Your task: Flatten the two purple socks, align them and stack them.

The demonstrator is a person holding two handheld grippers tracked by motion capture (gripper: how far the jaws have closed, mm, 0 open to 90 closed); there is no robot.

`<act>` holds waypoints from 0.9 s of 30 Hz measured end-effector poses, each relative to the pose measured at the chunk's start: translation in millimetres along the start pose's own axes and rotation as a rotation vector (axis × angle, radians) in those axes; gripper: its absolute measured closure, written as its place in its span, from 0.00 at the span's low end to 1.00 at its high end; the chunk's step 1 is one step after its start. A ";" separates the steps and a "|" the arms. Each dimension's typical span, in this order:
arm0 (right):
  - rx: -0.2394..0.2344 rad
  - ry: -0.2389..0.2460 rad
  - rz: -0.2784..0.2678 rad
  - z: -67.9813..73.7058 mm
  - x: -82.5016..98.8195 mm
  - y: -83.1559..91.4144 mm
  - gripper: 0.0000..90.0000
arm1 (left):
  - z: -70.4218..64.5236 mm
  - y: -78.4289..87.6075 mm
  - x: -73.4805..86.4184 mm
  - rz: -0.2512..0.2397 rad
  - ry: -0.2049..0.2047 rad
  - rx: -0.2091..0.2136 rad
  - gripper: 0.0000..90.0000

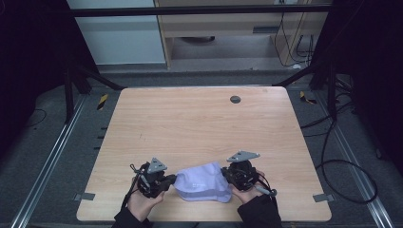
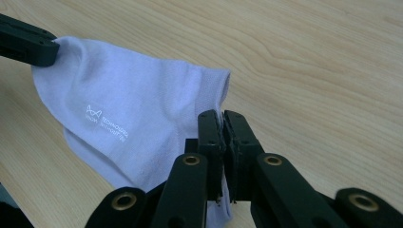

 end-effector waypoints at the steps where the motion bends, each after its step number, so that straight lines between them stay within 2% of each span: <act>1: 0.000 -0.002 0.003 -0.7 1.8 0.1 0.96 | -1.2 -1.2 0.7 0.005 -0.002 0.003 0.97; 17: -0.006 -0.010 0.045 -0.7 23.2 -0.7 0.96 | -9.7 -10.1 10.0 0.047 -0.011 0.023 0.97; 27: -0.007 -0.009 0.076 -1.2 30.9 -7.4 0.96 | -9.3 -15.4 14.9 0.070 -0.010 0.023 0.97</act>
Point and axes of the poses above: each handheld gripper's, and its own axes: y roughly backward along the jaws, x roughly out of its underside, z roughly to its left, the point moved 8 cm from there along -y, roughly forward along the jaws, and after that the axes turned 4 degrees about -y, right-handed, at the moved point
